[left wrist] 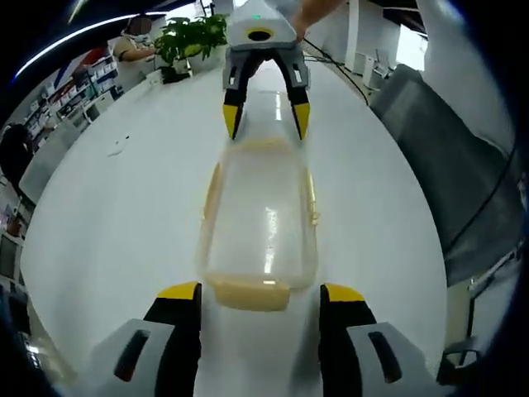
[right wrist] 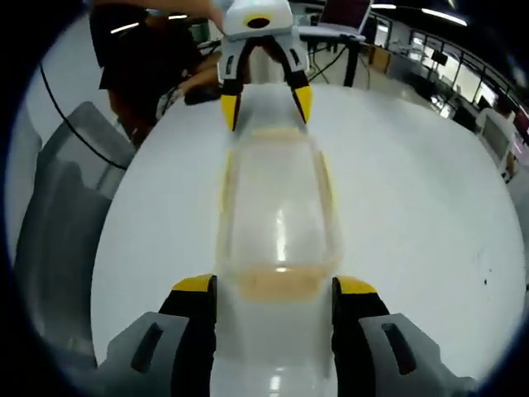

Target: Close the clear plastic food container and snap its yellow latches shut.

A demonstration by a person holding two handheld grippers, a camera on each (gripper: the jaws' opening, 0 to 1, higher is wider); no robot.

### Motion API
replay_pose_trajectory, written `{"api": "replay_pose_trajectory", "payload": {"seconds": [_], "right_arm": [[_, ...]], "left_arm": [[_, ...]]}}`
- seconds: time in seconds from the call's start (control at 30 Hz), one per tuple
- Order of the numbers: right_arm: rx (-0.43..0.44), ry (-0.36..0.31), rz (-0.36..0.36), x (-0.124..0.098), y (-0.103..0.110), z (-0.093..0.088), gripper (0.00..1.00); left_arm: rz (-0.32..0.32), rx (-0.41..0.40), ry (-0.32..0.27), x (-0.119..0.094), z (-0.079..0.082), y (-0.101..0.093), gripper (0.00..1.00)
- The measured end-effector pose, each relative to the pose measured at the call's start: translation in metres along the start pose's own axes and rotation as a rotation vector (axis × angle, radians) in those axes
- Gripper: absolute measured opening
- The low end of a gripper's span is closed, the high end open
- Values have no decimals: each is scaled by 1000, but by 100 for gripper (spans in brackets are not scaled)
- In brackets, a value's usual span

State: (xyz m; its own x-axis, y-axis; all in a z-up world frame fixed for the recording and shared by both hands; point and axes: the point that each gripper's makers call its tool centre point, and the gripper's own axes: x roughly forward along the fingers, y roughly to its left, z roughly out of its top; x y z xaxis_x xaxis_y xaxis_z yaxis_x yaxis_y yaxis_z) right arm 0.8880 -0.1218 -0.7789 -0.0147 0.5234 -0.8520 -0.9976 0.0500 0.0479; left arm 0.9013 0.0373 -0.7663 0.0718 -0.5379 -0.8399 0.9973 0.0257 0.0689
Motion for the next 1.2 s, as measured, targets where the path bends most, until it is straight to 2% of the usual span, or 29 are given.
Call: {"api": "replay_pose_trajectory", "payload": {"seconds": [0.07, 0.43, 0.7, 0.93, 1.2], "right_arm": [[-10, 19, 1, 3, 1, -3, 54], [-3, 22, -4, 6, -7, -4, 52], [-64, 46, -28, 8, -7, -5, 50], [-60, 47, -29, 10, -7, -2, 47], [-60, 55, -32, 8, -6, -3, 44]], "left_arm": [[-5, 1, 3, 1, -1, -1, 53], [-23, -14, 22, 10, -11, -2, 56], [-19, 1, 9, 14, -5, 0, 53], [-24, 2, 16, 14, -5, 0, 52], [-31, 2, 24, 14, -6, -1, 45]]}}
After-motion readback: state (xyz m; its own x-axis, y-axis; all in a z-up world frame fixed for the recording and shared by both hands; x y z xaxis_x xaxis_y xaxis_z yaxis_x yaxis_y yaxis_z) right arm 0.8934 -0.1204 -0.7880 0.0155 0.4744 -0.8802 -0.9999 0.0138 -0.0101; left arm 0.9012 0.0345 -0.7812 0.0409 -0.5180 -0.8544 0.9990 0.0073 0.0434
